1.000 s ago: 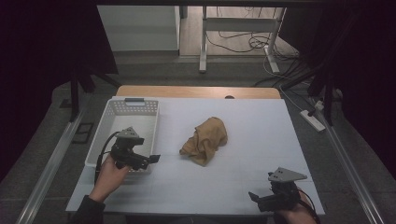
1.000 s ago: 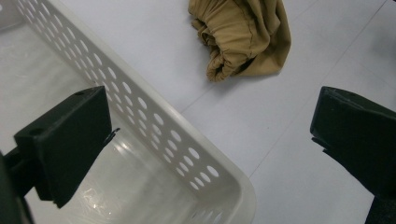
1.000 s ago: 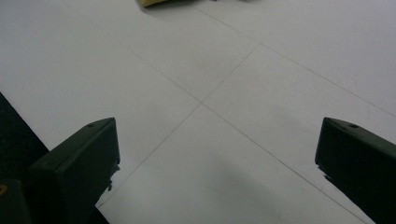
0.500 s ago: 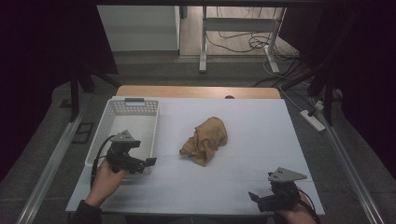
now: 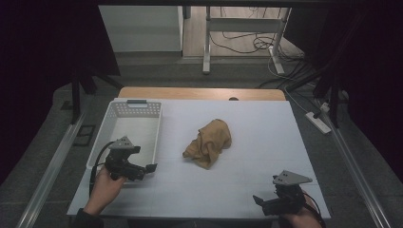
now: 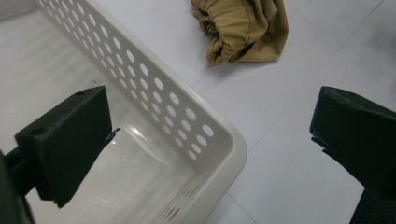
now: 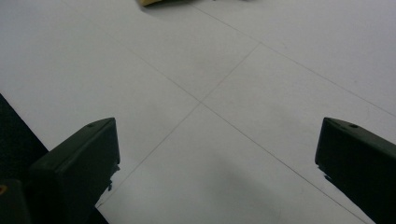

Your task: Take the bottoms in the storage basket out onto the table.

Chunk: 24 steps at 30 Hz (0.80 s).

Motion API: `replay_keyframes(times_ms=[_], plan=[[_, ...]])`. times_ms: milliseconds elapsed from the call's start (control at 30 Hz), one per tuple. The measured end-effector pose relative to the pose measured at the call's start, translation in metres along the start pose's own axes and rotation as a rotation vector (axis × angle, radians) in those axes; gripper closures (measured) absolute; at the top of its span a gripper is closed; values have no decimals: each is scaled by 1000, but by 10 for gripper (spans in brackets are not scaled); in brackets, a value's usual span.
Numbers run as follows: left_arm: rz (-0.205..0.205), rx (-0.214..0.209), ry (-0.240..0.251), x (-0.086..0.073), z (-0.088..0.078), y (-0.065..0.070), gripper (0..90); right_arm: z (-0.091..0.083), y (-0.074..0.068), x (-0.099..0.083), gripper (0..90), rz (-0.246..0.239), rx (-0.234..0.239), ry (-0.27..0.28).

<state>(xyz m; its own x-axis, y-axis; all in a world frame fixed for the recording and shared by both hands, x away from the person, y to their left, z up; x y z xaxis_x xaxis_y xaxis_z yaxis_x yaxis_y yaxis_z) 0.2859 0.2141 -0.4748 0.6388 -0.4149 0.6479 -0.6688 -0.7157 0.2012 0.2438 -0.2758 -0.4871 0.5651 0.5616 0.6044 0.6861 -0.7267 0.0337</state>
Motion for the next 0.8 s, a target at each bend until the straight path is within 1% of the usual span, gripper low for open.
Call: replay_keyframes(times_ms=[800], plan=[[-10, 5, 22, -16, -11, 3, 0, 0, 0, 0, 3, 0, -1, -2]])
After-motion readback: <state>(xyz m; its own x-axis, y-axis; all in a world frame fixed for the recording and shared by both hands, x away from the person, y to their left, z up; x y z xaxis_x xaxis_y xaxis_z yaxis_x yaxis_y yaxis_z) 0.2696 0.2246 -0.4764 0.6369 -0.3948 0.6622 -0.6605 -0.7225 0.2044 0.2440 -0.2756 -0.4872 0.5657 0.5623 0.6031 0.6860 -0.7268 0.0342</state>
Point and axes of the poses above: each handheld gripper's, and its own axes: z roughly forward along the jaws, x roughly out of its top, y roughly to its right, the point moved 1 cm from there along z, roughly forward along the jaws, and after that the axes turned 8 degrees about -y, right-handed, at the moved point
